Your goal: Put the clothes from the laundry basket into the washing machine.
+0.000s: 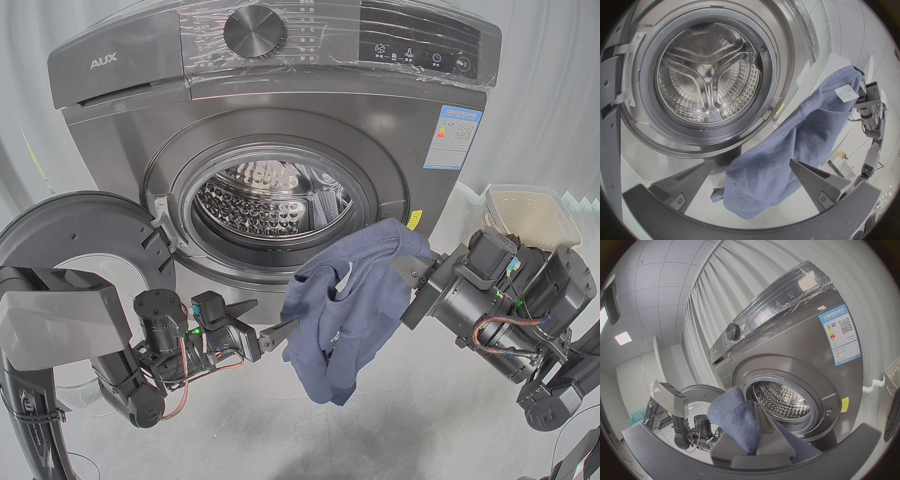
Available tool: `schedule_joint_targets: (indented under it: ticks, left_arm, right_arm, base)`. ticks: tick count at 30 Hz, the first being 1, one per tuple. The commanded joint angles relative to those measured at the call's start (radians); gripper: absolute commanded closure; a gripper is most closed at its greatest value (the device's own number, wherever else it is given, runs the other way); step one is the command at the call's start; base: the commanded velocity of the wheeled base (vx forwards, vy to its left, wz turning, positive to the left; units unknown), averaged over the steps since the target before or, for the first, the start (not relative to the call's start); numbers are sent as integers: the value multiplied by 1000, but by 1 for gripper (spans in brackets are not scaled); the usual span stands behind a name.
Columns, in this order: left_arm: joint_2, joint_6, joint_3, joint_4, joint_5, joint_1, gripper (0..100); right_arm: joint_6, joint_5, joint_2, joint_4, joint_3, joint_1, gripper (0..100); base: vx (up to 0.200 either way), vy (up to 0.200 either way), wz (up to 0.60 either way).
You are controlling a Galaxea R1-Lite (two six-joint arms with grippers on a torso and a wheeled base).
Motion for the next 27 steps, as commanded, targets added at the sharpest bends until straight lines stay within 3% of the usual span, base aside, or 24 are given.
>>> schedule_joint_targets:
  ticks: [1, 4, 8, 19, 23, 27]
  left_arm:
    - [31, 2, -27, 0, -1, 2, 0]
    - [49, 6, -44, 0, -2, -2, 0]
    - [87, 38, -94, 0, -2, -7, 0]
    - [166, 51, -242, -2, -21, -11, 0]
    - [181, 74, -251, -2, -68, -13, 0]
    - [182, 78, -252, -2, -103, -13, 0]
  right_arm:
    - [0, 1, 1, -2, 0, 6, 100]
    - [0, 1, 3, 0, -1, 7, 100]
    - [0, 3, 14, -2, -1, 7, 100]
    - [2, 4, 17, -2, 0, 9, 100]
    - [2, 4, 23, -2, 2, 7, 100]
    - [3, 6, 32, -2, 0, 9, 100]
  base:
    - [0, 0, 0]
    - [0, 0, 0]
    - [0, 0, 0]
    - [0, 0, 0]
    - [0, 0, 0]
    - [0, 0, 0]
